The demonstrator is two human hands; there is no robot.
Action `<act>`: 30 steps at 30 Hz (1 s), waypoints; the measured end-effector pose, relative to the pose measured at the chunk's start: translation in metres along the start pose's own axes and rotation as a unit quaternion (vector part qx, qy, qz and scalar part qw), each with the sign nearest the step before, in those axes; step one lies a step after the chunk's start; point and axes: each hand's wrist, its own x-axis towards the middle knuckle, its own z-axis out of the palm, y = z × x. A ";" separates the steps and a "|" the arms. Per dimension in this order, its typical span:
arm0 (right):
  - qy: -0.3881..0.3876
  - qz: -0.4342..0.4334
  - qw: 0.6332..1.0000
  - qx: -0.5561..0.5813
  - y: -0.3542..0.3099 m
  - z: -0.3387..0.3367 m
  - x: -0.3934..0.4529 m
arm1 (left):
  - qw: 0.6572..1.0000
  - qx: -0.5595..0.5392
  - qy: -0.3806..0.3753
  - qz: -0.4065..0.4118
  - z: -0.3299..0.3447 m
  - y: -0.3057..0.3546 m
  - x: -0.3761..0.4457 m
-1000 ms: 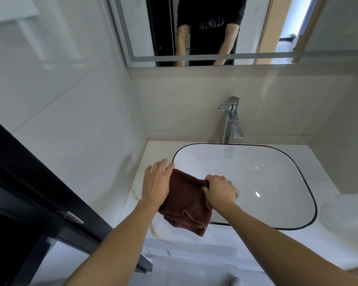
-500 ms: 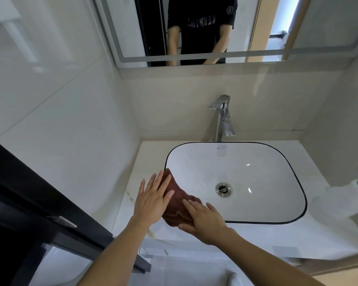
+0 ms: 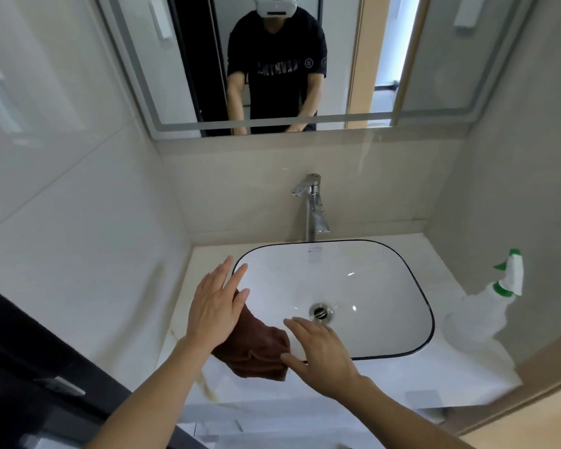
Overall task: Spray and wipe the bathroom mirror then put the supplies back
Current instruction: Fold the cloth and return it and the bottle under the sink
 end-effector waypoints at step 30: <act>0.347 0.365 0.864 -0.006 0.153 -0.198 -0.097 | 0.940 -0.169 -0.049 0.292 -0.011 0.311 0.150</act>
